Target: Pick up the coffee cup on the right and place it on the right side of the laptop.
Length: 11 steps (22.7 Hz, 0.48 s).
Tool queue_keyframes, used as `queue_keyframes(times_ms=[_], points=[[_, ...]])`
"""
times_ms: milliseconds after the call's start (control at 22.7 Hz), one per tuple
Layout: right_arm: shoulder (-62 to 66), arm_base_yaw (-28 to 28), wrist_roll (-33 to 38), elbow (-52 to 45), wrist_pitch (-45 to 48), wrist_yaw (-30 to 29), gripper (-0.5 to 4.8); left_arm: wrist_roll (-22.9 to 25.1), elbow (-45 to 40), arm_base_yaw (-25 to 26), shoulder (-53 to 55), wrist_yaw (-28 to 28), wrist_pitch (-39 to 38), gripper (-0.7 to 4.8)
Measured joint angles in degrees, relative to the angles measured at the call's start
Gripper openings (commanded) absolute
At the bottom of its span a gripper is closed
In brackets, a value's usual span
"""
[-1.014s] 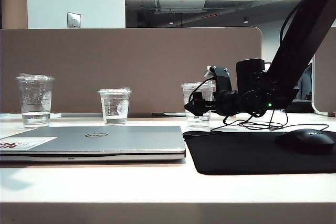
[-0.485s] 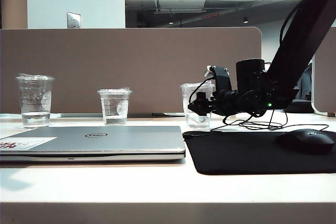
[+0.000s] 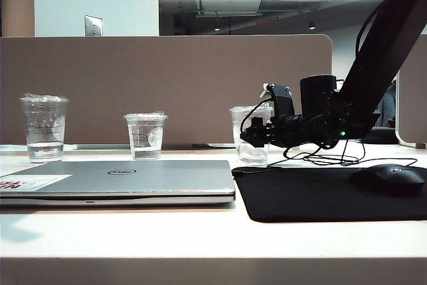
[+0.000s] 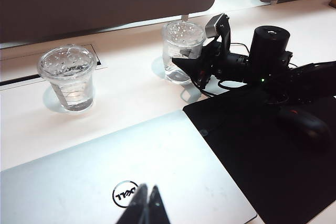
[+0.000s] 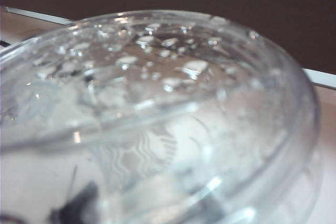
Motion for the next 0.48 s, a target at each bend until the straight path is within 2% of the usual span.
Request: queue_keyframes(times_ms=[309,485], points=[[-1.14,0.00,0.13,-0.24,-1.27,-0.02,2.52,0.02,0.00,0.00,-0.02,0.00,0.00,-0.05],[-7.13,0.02,0.44,-0.22,-3.15,-0.48,2.52,0.02,0.00,0.00,-0.02,0.00,0.00,-0.05]])
